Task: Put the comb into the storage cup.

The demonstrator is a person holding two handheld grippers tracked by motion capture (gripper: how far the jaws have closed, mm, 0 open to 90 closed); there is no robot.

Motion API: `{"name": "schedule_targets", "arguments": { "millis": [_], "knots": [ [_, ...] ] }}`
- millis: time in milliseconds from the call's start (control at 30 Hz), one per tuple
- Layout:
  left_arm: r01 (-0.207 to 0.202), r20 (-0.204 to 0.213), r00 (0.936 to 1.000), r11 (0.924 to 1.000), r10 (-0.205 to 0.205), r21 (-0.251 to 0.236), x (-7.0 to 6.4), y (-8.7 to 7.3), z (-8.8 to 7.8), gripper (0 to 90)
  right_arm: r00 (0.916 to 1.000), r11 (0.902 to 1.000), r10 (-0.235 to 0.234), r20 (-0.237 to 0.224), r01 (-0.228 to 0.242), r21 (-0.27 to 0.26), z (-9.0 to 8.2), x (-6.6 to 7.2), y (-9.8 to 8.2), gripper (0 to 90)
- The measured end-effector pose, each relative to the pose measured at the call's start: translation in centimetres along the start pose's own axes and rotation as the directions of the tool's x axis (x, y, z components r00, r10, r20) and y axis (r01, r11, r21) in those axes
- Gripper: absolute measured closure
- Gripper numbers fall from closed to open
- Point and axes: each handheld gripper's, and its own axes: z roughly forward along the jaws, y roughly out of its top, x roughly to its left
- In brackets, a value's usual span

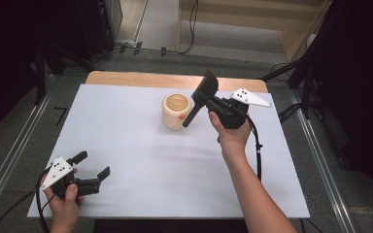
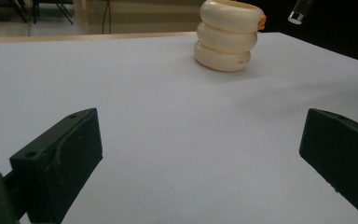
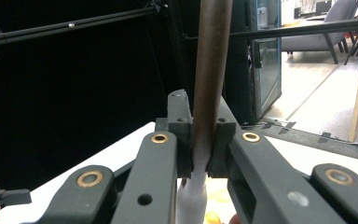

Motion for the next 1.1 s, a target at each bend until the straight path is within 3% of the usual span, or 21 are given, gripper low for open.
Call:
{"name": "schedule_targets", "arguments": {
  "millis": [1100],
  "knots": [
    [0.005, 0.01, 0.9999, 1.0, -0.004, -0.008, 0.1, 0.0, 0.0, 0.0, 0.9993, 1.0, 0.001, 0.037, -0.001, -0.007, 3.2, -1.5, 1.4, 81.6]
  ]
}}
